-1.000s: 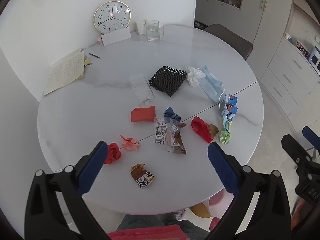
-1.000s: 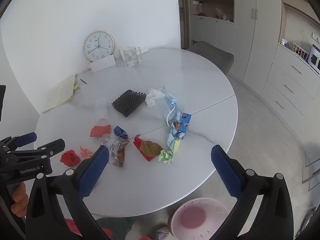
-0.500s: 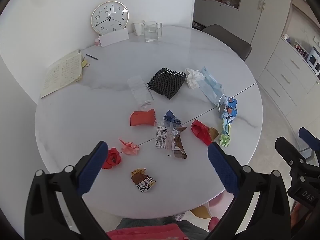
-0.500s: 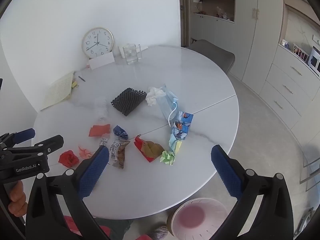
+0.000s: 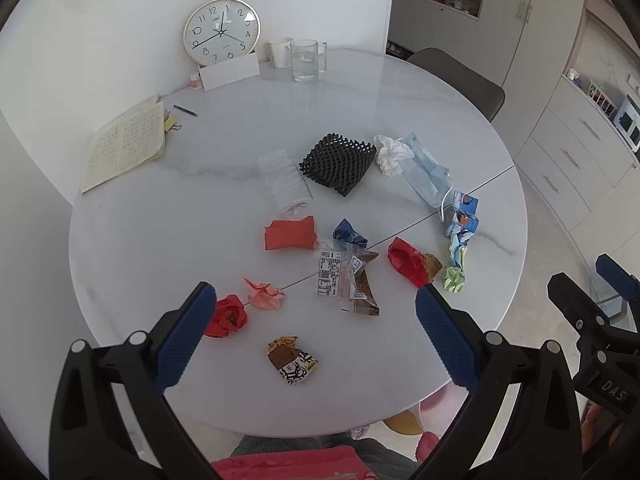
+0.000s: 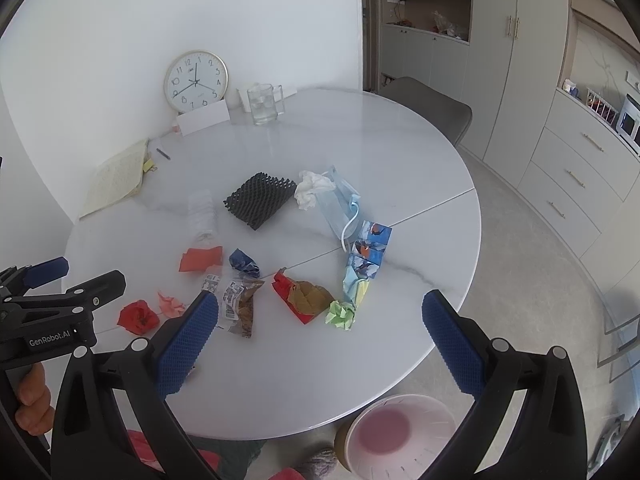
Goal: Collect trash
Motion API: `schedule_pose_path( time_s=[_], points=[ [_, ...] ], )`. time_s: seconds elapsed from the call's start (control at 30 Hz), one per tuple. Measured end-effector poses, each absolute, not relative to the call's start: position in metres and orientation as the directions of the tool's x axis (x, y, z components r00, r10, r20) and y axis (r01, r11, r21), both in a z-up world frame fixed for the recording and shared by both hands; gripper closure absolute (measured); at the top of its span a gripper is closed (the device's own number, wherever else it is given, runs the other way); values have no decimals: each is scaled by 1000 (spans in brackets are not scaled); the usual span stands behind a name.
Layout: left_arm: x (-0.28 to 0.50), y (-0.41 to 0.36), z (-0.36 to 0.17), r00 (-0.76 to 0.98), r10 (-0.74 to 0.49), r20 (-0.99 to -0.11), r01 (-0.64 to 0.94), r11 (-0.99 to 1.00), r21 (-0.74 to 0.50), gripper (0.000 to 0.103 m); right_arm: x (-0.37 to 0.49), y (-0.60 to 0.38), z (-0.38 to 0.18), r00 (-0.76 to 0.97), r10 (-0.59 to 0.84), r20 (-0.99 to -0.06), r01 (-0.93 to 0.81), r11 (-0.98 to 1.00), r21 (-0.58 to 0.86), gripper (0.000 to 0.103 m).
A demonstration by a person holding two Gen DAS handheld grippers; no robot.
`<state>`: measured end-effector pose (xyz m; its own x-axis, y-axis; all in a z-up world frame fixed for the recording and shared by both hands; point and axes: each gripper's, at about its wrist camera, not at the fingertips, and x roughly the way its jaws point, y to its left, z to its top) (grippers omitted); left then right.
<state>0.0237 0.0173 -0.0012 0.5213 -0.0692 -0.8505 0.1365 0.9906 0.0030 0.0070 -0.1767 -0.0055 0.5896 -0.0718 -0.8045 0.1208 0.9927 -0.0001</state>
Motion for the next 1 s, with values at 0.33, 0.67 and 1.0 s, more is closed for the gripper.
schedule_pose_path(
  time_s=[0.33, 0.67, 1.0],
  points=[
    [25, 23, -7, 514, -70, -855, 136, 991, 1, 8, 7, -174, -10, 580, -77, -811, 120, 993, -8, 2],
    [25, 25, -8, 512, -65, -856, 133, 991, 4, 8, 8, -173, -10, 574, -80, -815, 121, 993, -13, 2],
    [21, 32, -9, 513, -62, -856, 125, 992, 4, 8, 7, -166, -8, 567, -86, -819, 115, 993, -24, 2]
  ],
)
